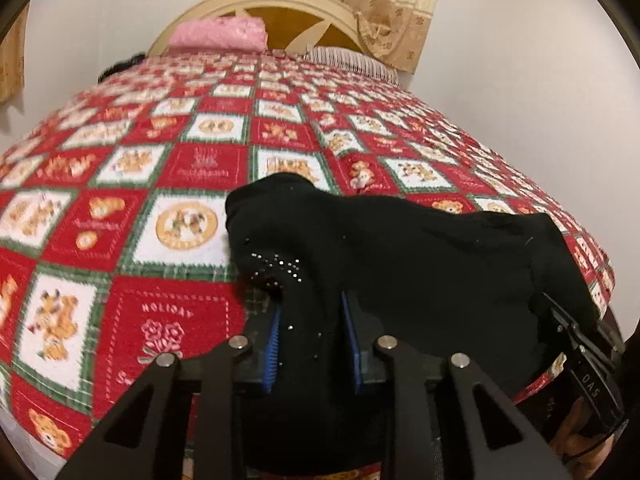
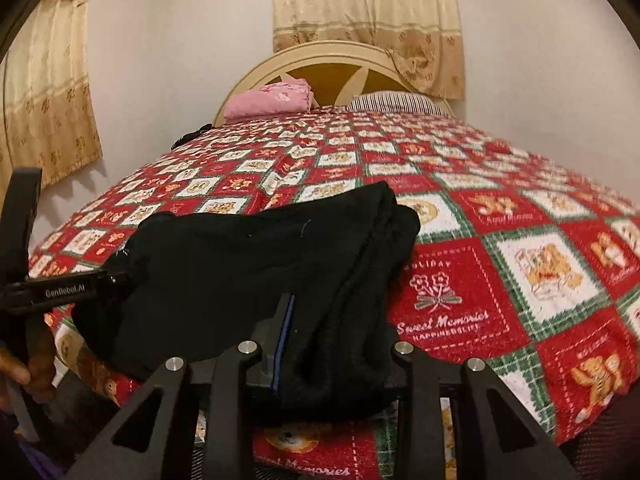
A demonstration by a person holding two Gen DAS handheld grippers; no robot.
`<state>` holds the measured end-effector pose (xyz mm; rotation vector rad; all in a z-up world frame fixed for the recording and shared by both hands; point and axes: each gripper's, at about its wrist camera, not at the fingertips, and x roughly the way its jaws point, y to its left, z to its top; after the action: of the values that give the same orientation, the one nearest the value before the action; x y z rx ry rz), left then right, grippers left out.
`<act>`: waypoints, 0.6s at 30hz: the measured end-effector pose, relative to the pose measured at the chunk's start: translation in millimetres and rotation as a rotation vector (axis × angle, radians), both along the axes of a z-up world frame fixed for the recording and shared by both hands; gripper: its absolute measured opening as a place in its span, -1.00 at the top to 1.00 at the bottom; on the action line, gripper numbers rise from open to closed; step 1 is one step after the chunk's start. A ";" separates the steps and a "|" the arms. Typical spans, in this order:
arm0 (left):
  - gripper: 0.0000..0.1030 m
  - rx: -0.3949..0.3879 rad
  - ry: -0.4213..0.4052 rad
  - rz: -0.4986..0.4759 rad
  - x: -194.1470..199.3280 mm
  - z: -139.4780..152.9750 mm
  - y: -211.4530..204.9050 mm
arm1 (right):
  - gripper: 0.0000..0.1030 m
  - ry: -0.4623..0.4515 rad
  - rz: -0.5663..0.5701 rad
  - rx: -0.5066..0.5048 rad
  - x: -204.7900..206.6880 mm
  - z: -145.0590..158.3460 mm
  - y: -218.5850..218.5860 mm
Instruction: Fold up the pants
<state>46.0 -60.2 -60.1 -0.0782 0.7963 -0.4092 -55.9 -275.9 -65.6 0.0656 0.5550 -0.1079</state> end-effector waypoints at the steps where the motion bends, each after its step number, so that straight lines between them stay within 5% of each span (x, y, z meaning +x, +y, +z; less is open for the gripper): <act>1: 0.46 0.012 -0.019 -0.001 -1.8 2.9 -1.7 | 0.42 -0.005 0.001 -0.016 -0.4 1.7 2.7; 18: 0.47 -0.010 -0.068 0.063 8.7 23.1 26.5 | 0.43 -0.090 0.068 -0.071 7.6 31.4 40.2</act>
<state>54.8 -33.7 -37.0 -0.0984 0.7233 -0.3546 -48.2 -235.8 -34.2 -0.0170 0.4628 -0.0583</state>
